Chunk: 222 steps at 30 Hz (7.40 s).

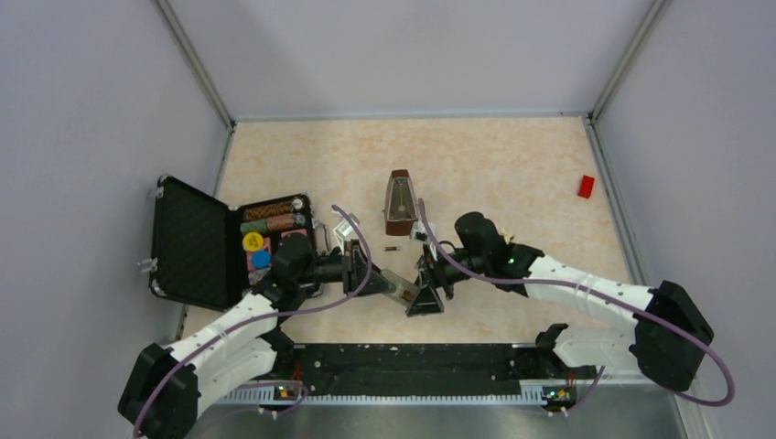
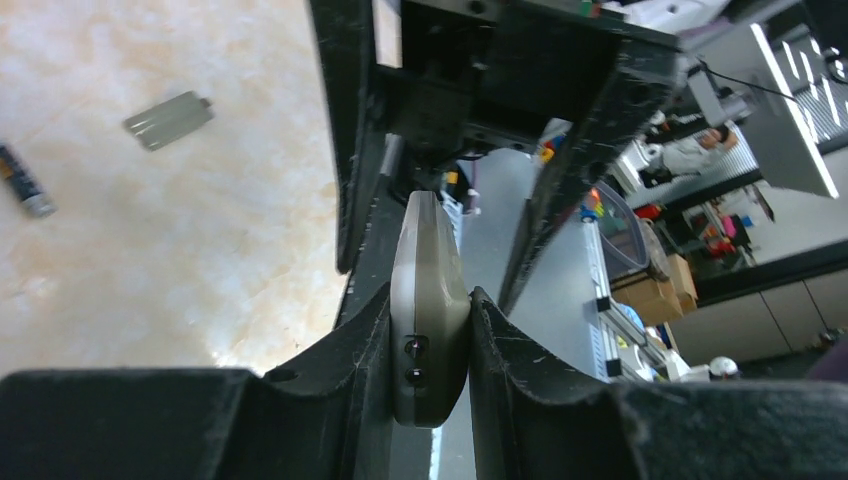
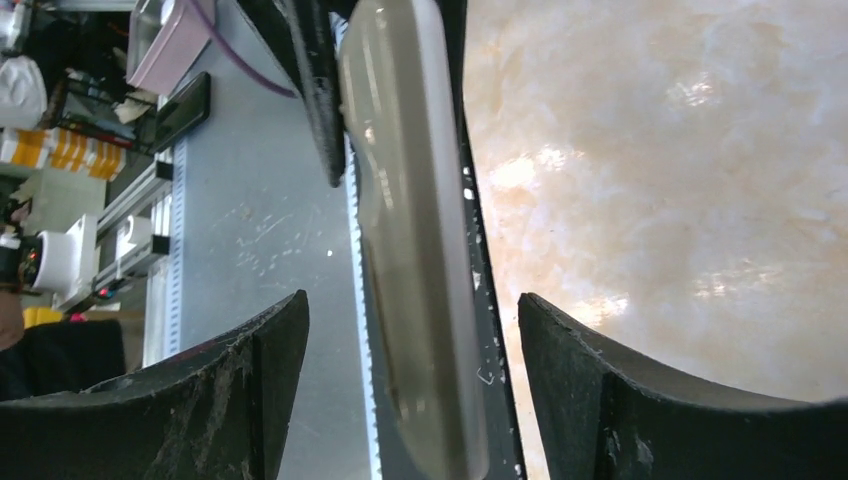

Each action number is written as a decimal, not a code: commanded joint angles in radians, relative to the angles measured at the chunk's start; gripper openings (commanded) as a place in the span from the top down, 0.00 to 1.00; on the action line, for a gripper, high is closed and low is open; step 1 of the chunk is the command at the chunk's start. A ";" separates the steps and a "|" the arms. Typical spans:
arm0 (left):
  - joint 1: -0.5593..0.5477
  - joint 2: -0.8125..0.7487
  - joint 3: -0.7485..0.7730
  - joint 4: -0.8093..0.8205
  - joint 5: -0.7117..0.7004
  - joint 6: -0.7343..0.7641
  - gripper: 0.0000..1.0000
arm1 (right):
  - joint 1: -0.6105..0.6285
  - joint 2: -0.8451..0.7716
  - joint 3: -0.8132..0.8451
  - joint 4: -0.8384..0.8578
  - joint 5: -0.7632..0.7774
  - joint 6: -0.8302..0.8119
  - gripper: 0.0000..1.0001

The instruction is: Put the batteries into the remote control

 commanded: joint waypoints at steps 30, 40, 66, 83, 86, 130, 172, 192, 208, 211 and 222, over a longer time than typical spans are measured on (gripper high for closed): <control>-0.046 -0.256 0.049 0.055 -0.415 -0.296 0.39 | 0.061 0.053 -0.083 0.862 0.113 0.675 0.99; -0.048 -0.268 0.034 0.019 -0.441 -0.267 1.00 | 0.069 0.073 -0.092 0.905 0.176 0.744 0.77; -0.047 -0.374 0.218 -0.709 -0.900 0.043 1.00 | 0.074 0.039 0.129 -0.034 0.861 0.330 0.51; -0.045 -0.446 0.156 -0.682 -0.957 0.040 1.00 | 0.120 0.358 0.229 -0.219 1.273 0.616 0.59; -0.045 -0.452 0.155 -0.683 -0.953 0.042 1.00 | 0.126 0.403 0.244 -0.221 1.290 0.648 0.59; -0.045 -0.630 0.218 -1.054 -1.372 -0.069 1.00 | 0.201 0.878 0.711 -0.260 1.386 0.456 0.70; -0.045 -0.653 0.170 -0.981 -1.362 -0.073 1.00 | 0.224 0.322 0.234 -0.347 0.797 1.411 0.40; -0.046 -0.670 0.174 -1.019 -1.427 -0.072 1.00 | 0.297 0.481 0.240 -0.473 0.591 1.493 0.36; -0.045 -0.708 0.188 -1.070 -1.457 -0.068 1.00 | 0.341 0.553 0.249 -0.448 0.612 1.517 0.59; -0.045 -0.716 0.186 -1.068 -1.453 -0.065 1.00 | 0.342 0.550 0.241 -0.448 0.616 1.533 0.67; -0.046 -0.715 0.179 -1.057 -1.433 -0.057 1.00 | 0.341 0.517 0.183 -0.462 0.641 1.606 0.67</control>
